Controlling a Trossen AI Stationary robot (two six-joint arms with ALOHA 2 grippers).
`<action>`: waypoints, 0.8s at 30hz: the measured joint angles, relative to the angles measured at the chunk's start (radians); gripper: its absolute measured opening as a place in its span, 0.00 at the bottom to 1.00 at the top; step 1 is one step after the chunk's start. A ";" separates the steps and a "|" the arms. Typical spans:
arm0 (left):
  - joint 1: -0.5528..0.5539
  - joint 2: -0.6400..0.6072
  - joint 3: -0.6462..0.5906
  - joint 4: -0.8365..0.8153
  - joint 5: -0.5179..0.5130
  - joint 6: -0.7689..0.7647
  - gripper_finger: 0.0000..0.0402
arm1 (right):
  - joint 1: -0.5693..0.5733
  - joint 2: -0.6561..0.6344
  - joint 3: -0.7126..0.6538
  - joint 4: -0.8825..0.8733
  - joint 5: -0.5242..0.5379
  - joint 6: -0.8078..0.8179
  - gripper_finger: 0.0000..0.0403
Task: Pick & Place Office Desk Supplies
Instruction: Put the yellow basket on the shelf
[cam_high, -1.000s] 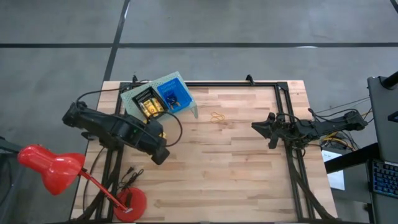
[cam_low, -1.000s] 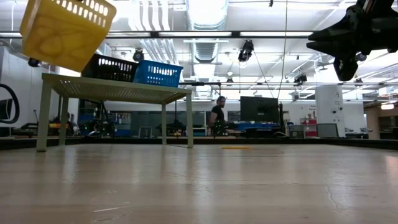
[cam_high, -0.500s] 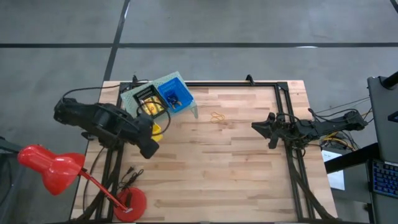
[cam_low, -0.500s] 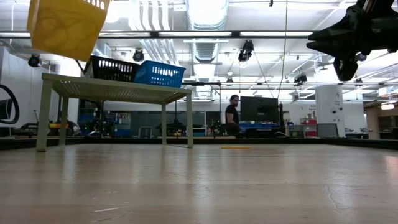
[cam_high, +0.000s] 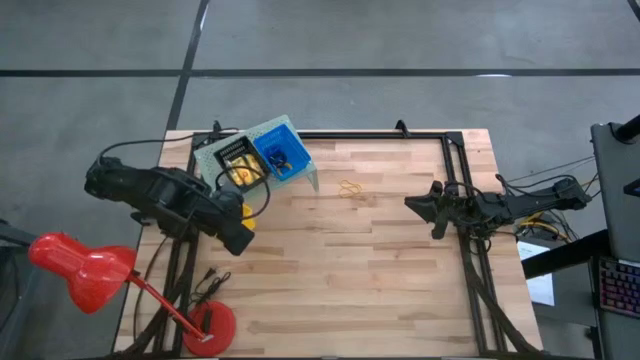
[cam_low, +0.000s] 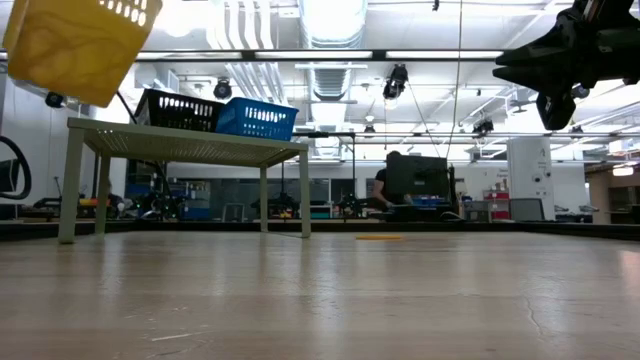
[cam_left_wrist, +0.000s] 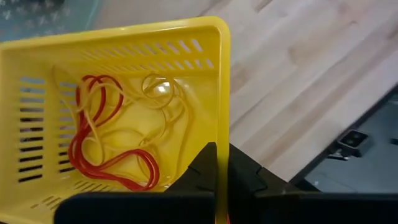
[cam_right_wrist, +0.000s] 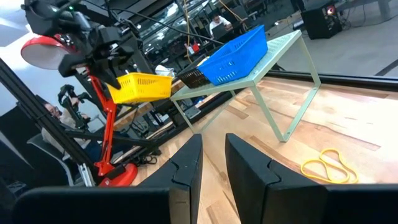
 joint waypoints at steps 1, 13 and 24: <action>0.000 -0.002 -0.014 -0.001 0.002 -0.002 0.03 | 0.000 0.000 0.000 0.000 0.000 0.000 0.17; 0.034 -0.006 -0.088 0.003 0.006 0.012 0.03 | 0.000 0.000 0.000 0.000 0.000 0.000 0.17; 0.050 -0.006 -0.046 -0.003 0.039 -0.062 0.03 | 0.000 0.000 0.000 0.000 0.000 0.000 0.17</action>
